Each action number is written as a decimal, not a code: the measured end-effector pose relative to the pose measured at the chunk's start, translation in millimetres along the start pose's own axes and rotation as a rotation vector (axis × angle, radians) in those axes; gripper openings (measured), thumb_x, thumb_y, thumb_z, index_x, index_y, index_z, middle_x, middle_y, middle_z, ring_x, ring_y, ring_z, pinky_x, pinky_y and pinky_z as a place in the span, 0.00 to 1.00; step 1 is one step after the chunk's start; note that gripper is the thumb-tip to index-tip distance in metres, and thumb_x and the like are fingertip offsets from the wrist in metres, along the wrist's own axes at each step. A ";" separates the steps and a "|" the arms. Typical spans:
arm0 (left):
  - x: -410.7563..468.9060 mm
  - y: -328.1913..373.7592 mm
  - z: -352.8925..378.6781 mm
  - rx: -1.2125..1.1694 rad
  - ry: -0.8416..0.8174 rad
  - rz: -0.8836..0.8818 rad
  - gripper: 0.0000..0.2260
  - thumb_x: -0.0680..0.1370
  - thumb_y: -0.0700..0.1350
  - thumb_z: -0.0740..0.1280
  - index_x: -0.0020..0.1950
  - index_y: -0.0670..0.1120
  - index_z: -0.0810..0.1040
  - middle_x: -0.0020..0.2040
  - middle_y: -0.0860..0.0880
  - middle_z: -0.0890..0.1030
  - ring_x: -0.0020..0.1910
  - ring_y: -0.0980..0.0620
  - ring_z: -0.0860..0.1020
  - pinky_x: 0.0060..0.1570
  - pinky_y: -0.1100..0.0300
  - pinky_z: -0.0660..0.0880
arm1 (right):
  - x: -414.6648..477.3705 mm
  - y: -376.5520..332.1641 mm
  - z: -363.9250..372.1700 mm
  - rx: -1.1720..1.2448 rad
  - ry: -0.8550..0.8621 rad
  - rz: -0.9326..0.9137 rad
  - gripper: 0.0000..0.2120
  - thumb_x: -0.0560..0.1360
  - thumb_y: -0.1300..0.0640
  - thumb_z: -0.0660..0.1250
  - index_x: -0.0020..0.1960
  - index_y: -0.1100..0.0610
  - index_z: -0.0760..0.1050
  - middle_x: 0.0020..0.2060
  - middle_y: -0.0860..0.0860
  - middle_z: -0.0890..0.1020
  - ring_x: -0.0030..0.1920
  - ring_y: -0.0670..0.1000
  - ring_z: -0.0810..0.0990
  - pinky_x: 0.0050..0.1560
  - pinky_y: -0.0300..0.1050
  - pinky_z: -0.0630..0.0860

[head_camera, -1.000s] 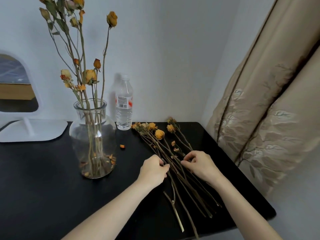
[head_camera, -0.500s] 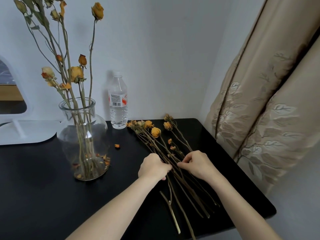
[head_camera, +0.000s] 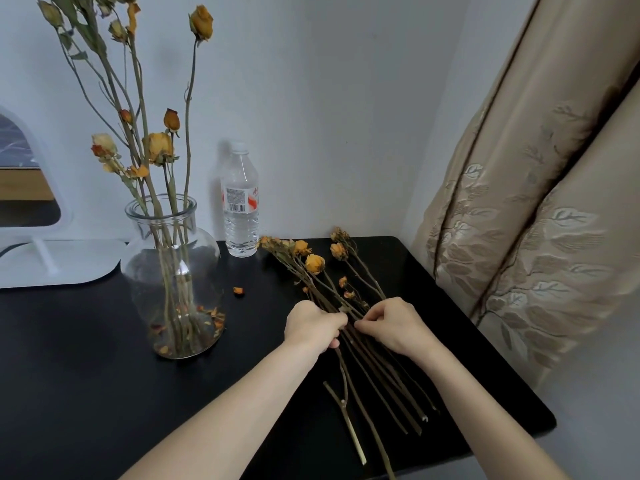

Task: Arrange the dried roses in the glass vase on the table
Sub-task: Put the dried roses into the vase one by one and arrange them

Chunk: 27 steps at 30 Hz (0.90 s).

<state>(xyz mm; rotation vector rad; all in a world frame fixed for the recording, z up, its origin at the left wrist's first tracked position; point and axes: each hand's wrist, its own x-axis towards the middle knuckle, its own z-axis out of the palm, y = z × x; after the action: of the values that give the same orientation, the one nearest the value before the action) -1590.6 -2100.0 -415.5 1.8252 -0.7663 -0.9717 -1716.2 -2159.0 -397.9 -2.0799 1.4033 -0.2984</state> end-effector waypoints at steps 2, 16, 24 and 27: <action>-3.7 5.5 -3.8 -0.016 -0.023 0.027 0.05 0.70 0.39 0.67 0.38 0.38 0.81 0.22 0.51 0.72 0.15 0.59 0.69 0.18 0.68 0.64 | -0.9 -1.6 -2.8 0.033 0.029 -0.009 0.07 0.73 0.52 0.69 0.40 0.54 0.80 0.35 0.47 0.78 0.37 0.43 0.76 0.34 0.34 0.69; -15.7 6.6 -32.8 0.025 -0.006 0.114 0.10 0.74 0.41 0.64 0.44 0.35 0.82 0.22 0.50 0.69 0.16 0.59 0.69 0.19 0.70 0.65 | -1.7 -4.5 -13.4 0.167 0.001 0.090 0.06 0.74 0.55 0.67 0.41 0.54 0.81 0.39 0.49 0.81 0.42 0.44 0.78 0.38 0.35 0.71; -16.1 -0.2 -38.4 0.045 -0.030 0.099 0.07 0.75 0.41 0.64 0.41 0.39 0.80 0.23 0.50 0.69 0.16 0.59 0.70 0.20 0.68 0.67 | -2.6 -3.2 -13.8 0.198 -0.025 0.122 0.10 0.75 0.55 0.66 0.37 0.54 0.82 0.26 0.49 0.75 0.27 0.43 0.72 0.30 0.36 0.68; -17.2 -3.7 -38.2 0.043 -0.044 0.085 0.07 0.75 0.40 0.64 0.40 0.41 0.80 0.24 0.50 0.70 0.17 0.59 0.71 0.21 0.68 0.67 | -1.3 -2.1 -10.0 0.155 -0.057 0.144 0.07 0.74 0.55 0.67 0.40 0.54 0.82 0.31 0.47 0.76 0.31 0.43 0.73 0.28 0.34 0.67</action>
<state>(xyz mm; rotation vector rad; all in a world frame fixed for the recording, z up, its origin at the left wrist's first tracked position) -1566.0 -2068.4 -402.8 1.7983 -0.8906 -0.9497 -1720.1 -2160.9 -388.5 -1.8387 1.4401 -0.2775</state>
